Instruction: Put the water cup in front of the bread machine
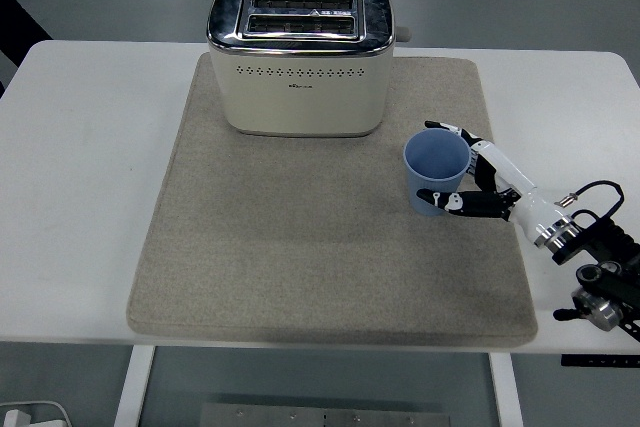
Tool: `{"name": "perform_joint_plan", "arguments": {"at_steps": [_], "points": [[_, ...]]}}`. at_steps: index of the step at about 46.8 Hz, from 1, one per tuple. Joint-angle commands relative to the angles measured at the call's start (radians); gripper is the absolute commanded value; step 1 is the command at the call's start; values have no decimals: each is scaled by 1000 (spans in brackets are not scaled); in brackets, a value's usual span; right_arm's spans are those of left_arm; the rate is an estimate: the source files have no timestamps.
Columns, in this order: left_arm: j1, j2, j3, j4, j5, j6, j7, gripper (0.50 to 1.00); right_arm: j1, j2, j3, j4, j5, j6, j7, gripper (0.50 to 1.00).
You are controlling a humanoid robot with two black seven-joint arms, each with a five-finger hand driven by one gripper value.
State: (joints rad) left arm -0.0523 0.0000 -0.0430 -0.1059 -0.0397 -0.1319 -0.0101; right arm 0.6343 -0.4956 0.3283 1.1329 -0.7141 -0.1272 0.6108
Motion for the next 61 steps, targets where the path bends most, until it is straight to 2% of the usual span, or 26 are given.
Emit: {"name": "perform_joint_plan", "arguments": {"at_steps": [1,4,9,11,12,35,48,61], "points": [[0,0,0,0,1,0,-1,1000,4,8,0,-4,-18,-5,0,893],[0,0,0,0,0,0,1,1000,5,9,0,-15,-31,-17,0,834],[0,0,0,0,0,0,-1,1000,7,15,0,-24,-51,-23,0,638],[0,0,0,0,0,0,1,1000,12,15,0,-24,-51,-23,0,515],[0,0,0,0,0,0,1,1000,15,15,0,-24,-51,-22,0,500],[0,0,0,0,1,0,-1,1000,50,20,-15,-15,-16,-3,0,500],[0,0,0,0,0,0,-1,1000,113,149,-21,-31,-1,-5,0,500],[0,0,0,0,0,0,-1,1000,157,311,-58,-166,30,-3,0,500]]}}
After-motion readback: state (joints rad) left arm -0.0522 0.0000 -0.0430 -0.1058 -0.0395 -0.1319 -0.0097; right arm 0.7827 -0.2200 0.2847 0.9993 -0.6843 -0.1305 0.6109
